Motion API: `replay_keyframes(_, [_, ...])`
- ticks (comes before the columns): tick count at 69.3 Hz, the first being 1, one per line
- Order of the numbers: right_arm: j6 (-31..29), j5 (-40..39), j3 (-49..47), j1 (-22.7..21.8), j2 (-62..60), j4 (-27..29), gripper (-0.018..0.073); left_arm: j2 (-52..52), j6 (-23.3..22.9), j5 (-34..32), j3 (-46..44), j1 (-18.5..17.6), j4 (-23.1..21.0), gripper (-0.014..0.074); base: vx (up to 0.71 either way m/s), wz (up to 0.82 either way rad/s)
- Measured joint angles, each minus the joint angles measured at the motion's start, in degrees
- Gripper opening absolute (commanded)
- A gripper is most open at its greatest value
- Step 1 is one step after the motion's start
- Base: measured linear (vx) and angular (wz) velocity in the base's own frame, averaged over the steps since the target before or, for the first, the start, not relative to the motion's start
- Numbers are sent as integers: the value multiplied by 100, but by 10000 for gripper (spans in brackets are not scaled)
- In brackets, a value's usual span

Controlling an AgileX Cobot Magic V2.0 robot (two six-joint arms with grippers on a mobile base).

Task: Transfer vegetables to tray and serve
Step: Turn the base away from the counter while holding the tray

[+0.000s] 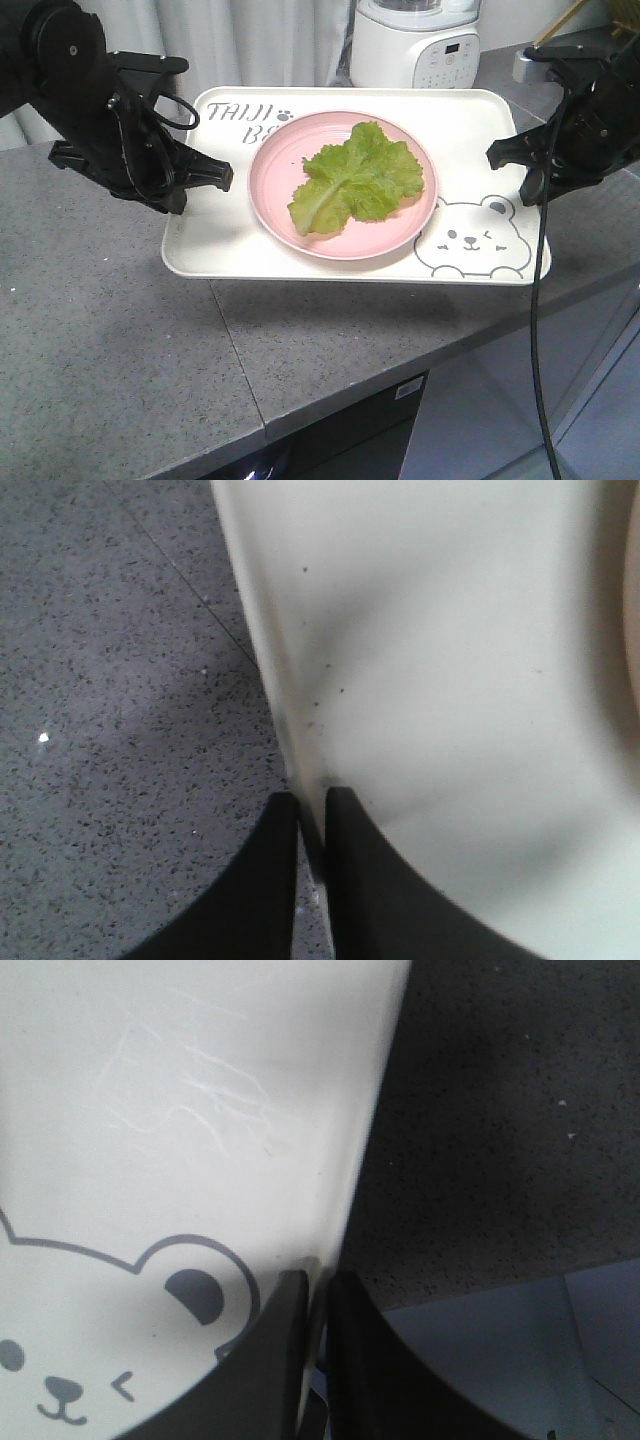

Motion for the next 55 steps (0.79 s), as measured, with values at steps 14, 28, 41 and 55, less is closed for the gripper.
replay_keyframes(14, [0, 0, 0, 0, 0, 0, -6, 0, 0, 0, 0, 0, 0, -6, -2, -17])
replay_keyframes(28, [0, 0, 0, 0, 0, 0, -6, 0, 0, 0, 0, 0, 0, -6, -2, -15])
replay_keyframes(41, [0, 0, 0, 0, 0, 0, -6, 0, 0, 0, 0, 0, 0, -6, -2, -15])
replay_keyframes(55, [0, 0, 0, 0, 0, 0, -6, 0, 0, 0, 0, 0, 0, -6, -2, -16])
